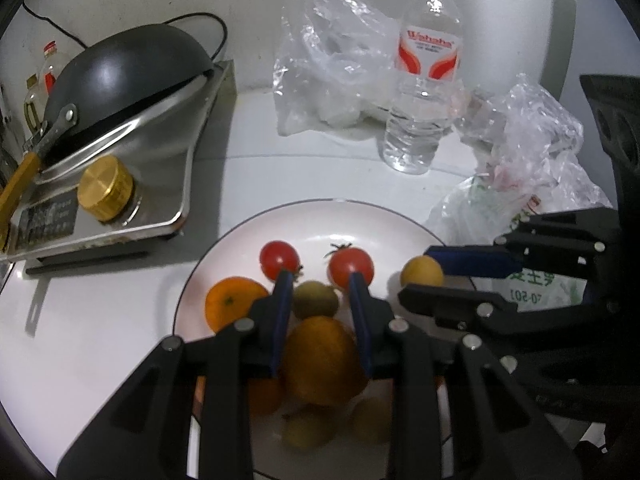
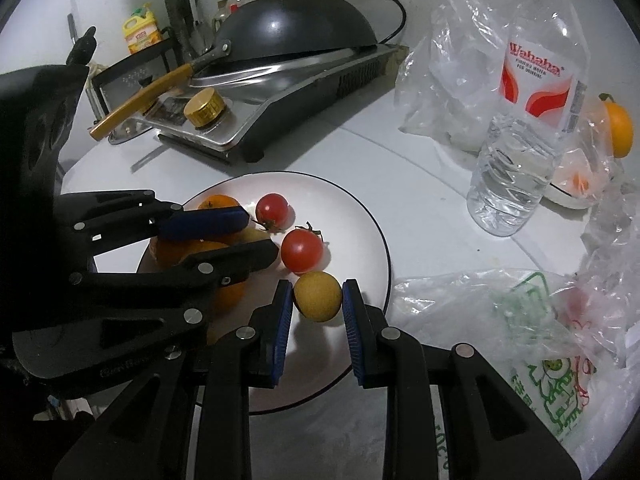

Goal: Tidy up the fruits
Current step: 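Release the yellow fruits onto the plate by opening both tools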

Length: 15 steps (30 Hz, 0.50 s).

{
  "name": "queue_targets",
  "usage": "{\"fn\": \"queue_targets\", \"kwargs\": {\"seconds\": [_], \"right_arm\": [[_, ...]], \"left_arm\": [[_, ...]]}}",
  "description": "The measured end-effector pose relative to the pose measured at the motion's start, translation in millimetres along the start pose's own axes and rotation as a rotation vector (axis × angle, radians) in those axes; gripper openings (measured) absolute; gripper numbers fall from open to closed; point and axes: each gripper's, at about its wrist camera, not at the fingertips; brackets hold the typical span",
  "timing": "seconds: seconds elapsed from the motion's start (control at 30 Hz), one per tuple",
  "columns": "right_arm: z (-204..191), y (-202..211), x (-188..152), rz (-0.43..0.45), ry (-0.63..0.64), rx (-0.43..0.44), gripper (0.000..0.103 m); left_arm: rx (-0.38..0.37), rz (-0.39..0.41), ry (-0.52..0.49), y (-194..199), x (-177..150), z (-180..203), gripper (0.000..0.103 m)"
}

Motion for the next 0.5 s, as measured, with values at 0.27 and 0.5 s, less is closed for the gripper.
{"fn": "queue_targets", "kwargs": {"seconds": [0.27,0.5], "right_arm": [[-3,27,-4,0.051,-0.008,-0.023,0.028],[-6,59,-10,0.1,-0.003,-0.052,0.034]], "left_arm": [[0.024,0.044,-0.011,27,1,1,0.033],[0.036,0.113,-0.021,67,-3,8,0.033]]}}
Point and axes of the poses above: each gripper's, at about its wrist camera, not at the fingertips, and y roughly against the way its jaws point, z to its right, x to its top, and after that the axes turned 14 degrees about -y, right-handed
